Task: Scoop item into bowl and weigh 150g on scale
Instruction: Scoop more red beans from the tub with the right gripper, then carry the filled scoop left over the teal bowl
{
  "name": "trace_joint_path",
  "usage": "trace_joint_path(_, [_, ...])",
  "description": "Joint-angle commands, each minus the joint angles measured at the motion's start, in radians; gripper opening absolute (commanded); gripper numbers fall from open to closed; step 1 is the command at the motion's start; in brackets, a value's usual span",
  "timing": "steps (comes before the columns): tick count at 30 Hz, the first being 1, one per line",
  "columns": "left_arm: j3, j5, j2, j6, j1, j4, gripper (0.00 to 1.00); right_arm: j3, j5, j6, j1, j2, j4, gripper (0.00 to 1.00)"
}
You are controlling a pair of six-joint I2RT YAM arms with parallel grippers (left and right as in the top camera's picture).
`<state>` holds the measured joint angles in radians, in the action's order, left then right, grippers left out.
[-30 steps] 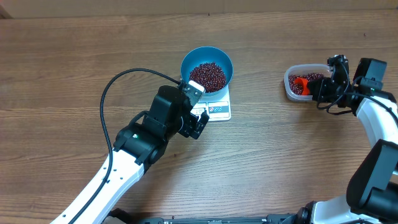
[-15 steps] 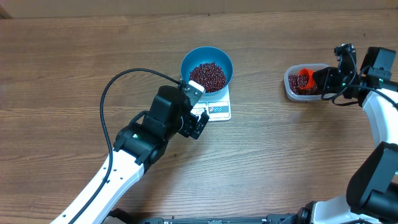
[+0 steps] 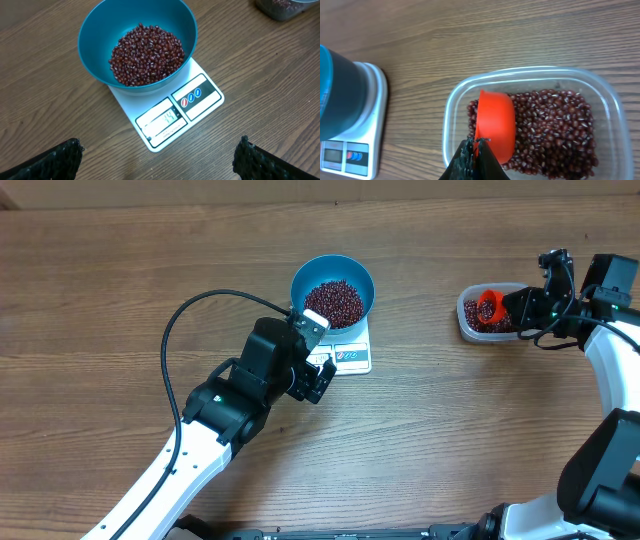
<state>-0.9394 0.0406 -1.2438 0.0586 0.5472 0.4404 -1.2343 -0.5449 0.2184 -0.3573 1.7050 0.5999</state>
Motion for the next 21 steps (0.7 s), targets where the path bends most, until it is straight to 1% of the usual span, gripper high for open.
trace_joint_path(1, [-0.029, -0.007, 0.000, 0.013, -0.004, -0.005, 1.00, -0.037, -0.095, -0.011, -0.035, -0.017, -0.002, 0.04])
trace_joint_path(10, [-0.029, -0.007, 0.000, 0.013, -0.004, -0.005, 0.99, -0.037, -0.326, -0.019, -0.151, -0.018, 0.043, 0.04])
trace_joint_path(13, [-0.029, -0.007, 0.000, 0.013, -0.004, -0.004, 1.00, -0.037, -0.367, -0.100, -0.176, -0.021, 0.043, 0.04])
trace_joint_path(15, [-0.029, -0.007, 0.000, 0.013, -0.004, -0.005, 1.00, -0.037, -0.407, -0.126, -0.183, -0.023, 0.043, 0.04])
trace_joint_path(21, [-0.029, -0.007, 0.000, 0.013, -0.004, -0.004, 1.00, -0.037, -0.594, -0.127, -0.161, -0.023, 0.042, 0.04])
